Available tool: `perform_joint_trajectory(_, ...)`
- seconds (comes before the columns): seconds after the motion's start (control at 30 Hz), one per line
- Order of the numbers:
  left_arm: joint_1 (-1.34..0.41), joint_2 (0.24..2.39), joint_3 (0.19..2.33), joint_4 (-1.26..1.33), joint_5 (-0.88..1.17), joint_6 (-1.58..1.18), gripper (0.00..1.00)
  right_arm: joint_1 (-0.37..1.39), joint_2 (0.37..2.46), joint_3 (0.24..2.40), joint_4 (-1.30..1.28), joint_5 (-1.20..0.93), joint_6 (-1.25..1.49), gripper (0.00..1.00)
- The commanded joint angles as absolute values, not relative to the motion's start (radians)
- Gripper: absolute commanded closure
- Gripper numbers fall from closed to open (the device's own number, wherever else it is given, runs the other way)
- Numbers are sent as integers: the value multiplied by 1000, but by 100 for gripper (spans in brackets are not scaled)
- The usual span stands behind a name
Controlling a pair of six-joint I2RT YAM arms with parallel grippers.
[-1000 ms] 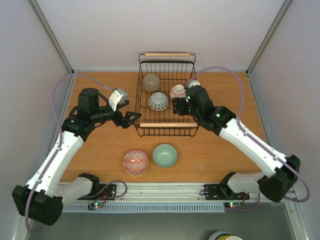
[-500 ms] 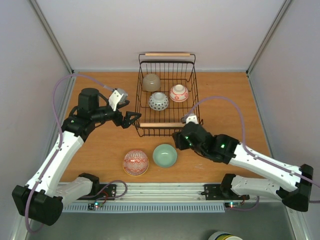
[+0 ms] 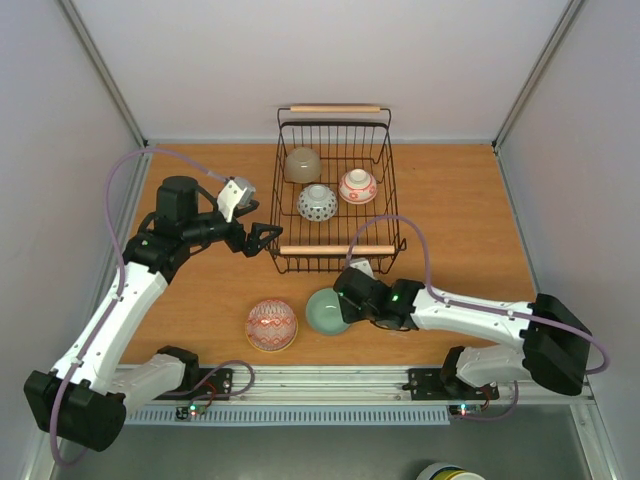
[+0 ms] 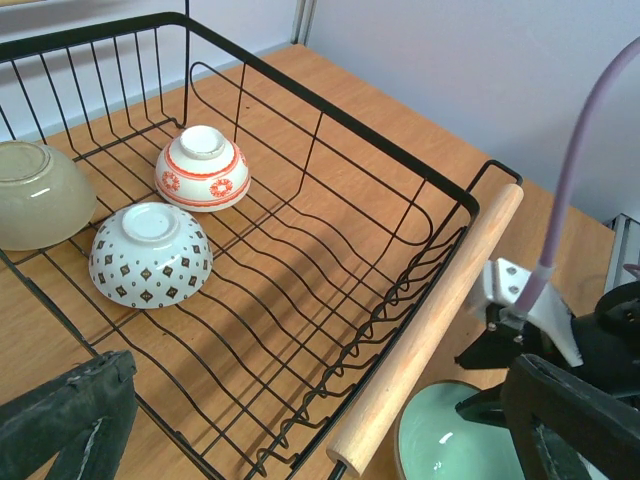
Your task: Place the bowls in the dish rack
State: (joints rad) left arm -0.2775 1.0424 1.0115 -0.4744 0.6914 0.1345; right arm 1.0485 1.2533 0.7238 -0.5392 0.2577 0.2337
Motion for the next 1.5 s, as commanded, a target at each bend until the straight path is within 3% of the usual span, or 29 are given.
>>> perform_joint_trajectory(0.0, -284, 1024, 1017, -445, 698, 130, 1, 1054, 1294, 687, -450, 228, 294, 52)
perform_joint_trajectory(0.2, -283, 1025, 1015, -442, 700, 129, 1, 1054, 1300, 678, -468, 240, 314, 64)
perform_joint_trajectory(0.43, -284, 1023, 1015, -443, 701, 129, 1, 1055, 1255, 680, -517, 225, 312, 98)
perform_joint_trajectory(0.63, -282, 1024, 1018, -444, 702, 122, 1, 1133, 1210, 730, -599, 256, 306, 99)
perform_joint_trajectory(0.97, -283, 1036, 1037, -470, 721, 125, 1, 1227, 1088, 989, -744, 431, 139, 99)
perform_joint_trajectory(1.13, -282, 1036, 1034, -470, 730, 124, 1, 1210, 1084, 1106, -776, 583, 28, 99)
perform_joint_trajectory(1.47, -283, 1050, 1040, -476, 739, 123, 1, 1045, 1225, 1340, -719, 516, -171, 99)
